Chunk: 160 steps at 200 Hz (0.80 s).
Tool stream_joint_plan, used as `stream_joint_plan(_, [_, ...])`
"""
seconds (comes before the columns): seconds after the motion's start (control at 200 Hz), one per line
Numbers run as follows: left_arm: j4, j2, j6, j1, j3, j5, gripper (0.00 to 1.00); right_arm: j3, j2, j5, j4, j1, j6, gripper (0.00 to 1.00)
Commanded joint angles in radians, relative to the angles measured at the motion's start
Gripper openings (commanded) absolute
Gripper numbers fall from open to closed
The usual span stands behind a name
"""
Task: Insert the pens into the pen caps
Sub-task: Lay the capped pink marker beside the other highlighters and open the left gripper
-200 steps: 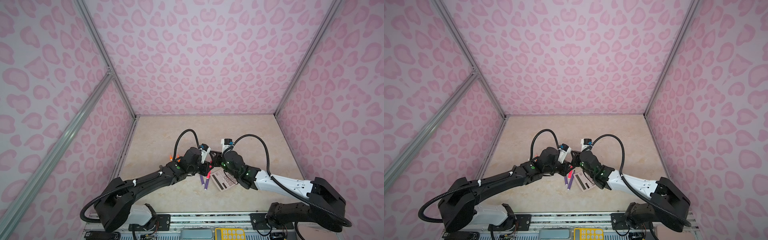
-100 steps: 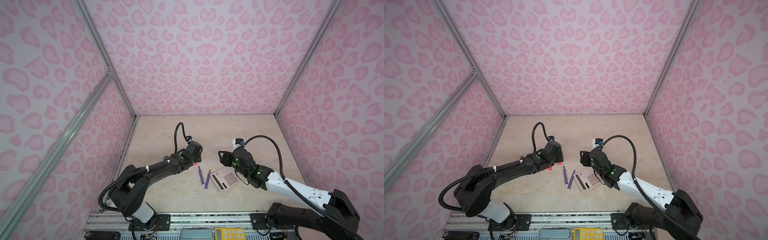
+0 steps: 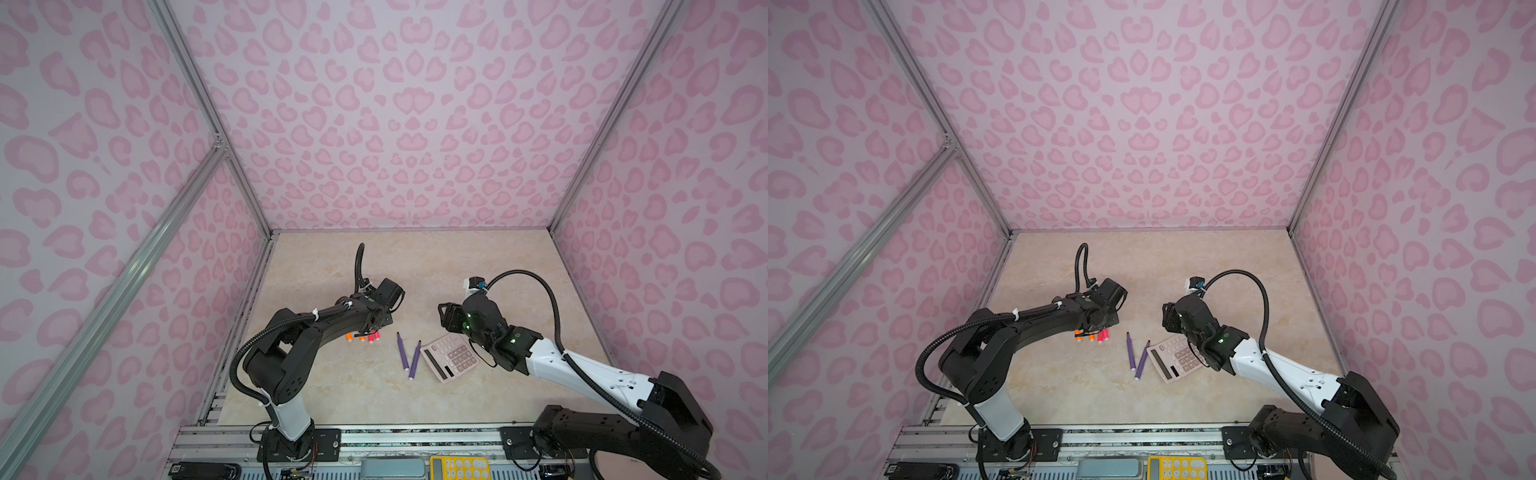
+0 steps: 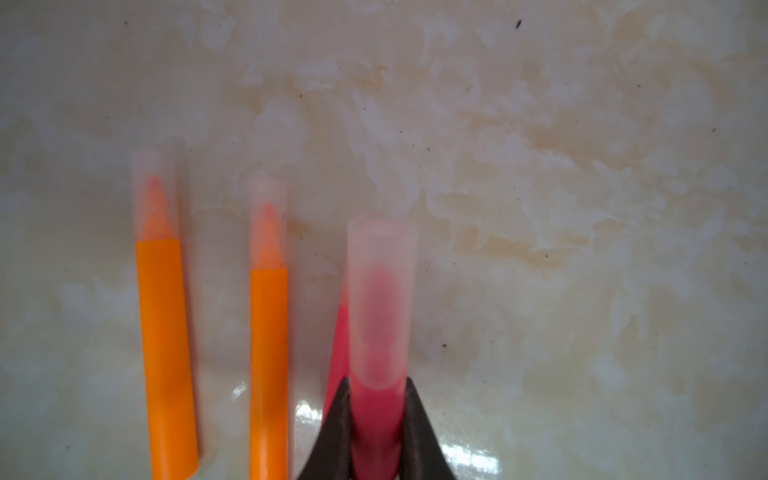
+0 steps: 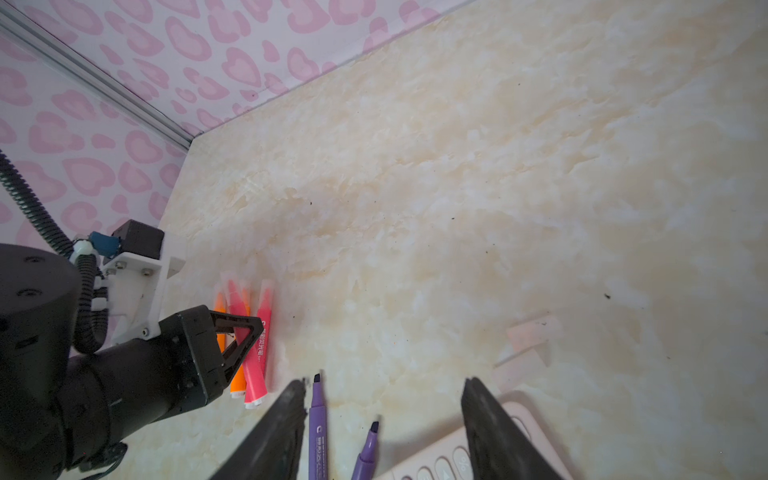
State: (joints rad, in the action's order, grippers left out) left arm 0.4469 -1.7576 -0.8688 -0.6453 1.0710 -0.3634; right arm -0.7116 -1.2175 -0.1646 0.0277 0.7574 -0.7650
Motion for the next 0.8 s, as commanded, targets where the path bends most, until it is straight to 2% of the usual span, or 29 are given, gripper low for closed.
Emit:
stream_joint_plan(0.0, [0.05, -0.027, -0.003, 0.003, 0.039, -0.02, 0.03, -0.006, -0.011, -0.013, 0.015, 0.0, 0.014, 0.61])
stream_joint_plan(0.19, [0.048, -0.103, 0.018, 0.003, 0.077, 0.06, 0.03, -0.015, -0.024, 0.024, 0.018, -0.003, 0.01, 0.6])
stream_joint_plan(0.29, [0.056, -0.117, 0.023, 0.003, 0.088, 0.061, 0.03, -0.018, -0.024, 0.008, 0.023, -0.003, 0.016, 0.6])
stream_joint_plan(0.43, [0.048, -0.118, 0.032, 0.003, 0.088, 0.076, 0.19, -0.017, -0.023, 0.006, 0.027, -0.004, 0.011, 0.6])
stream_joint_plan(0.595, [0.043, -0.105, 0.037, 0.003, 0.081, 0.066, 0.31, -0.02, -0.02, 0.012, 0.028, -0.004, 0.016, 0.6])
stream_joint_plan(0.69, [0.042, -0.102, 0.038, 0.003, 0.078, 0.066, 0.35, -0.017, -0.019, -0.013, 0.034, -0.006, 0.011, 0.6])
stream_joint_plan(0.795, [0.034, -0.092, 0.04, 0.002, 0.071, 0.073, 0.35, -0.017, -0.017, 0.014, 0.03, -0.007, 0.012, 0.6])
